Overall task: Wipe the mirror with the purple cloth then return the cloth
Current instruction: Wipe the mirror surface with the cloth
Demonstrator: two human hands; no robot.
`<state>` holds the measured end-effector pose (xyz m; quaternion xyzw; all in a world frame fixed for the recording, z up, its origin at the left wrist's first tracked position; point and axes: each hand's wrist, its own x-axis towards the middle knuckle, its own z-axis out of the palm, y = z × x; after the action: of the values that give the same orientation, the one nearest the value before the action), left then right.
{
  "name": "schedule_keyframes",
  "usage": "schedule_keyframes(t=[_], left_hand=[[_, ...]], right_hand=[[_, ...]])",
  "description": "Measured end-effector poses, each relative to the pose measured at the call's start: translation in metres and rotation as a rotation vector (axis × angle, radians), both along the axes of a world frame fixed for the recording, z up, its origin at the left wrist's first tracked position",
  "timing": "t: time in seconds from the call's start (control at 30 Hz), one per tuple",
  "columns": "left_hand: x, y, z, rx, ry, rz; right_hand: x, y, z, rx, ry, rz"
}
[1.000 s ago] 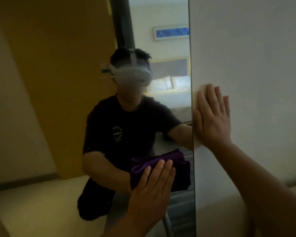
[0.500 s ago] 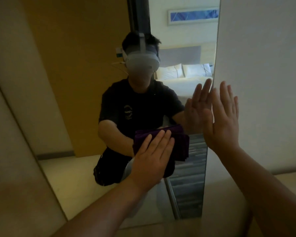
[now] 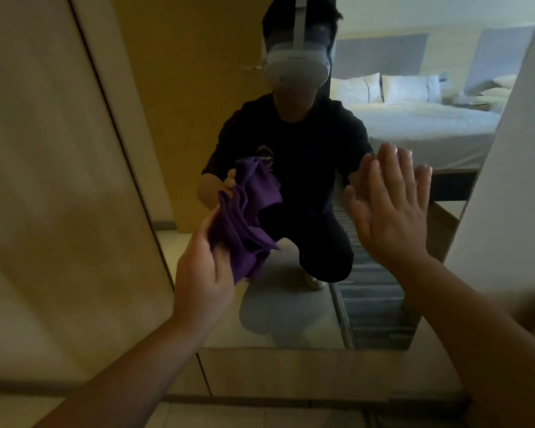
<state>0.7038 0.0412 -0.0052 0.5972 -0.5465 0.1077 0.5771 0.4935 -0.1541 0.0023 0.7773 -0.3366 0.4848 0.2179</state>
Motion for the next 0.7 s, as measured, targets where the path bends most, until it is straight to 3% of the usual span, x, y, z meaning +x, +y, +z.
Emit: schedule_keyframes(t=[0.1,0.27,0.4,0.57,0.7], left_hand=[[0.031,0.007,0.003,-0.030,-0.032,0.097],[0.065,-0.011,0.057,-0.168,-0.086,0.129],[0.090,-0.030,0.100,-0.344,-0.390,0.204],[0.095,-0.039,0.098,-0.440,-0.737,0.191],[0.108,-0.038,0.102,-0.456,-0.716,0.172]], right_hand=[[0.005,-0.014,-0.007,-0.044,0.001,-0.054],[0.008,-0.024,-0.012,-0.149,-0.020,-0.096],[0.031,-0.001,-0.010,-0.079,-0.006,-0.067],[0.077,0.008,-0.028,-0.226,0.052,0.017],[0.081,-0.005,-0.033,-0.323,-0.015,-0.027]])
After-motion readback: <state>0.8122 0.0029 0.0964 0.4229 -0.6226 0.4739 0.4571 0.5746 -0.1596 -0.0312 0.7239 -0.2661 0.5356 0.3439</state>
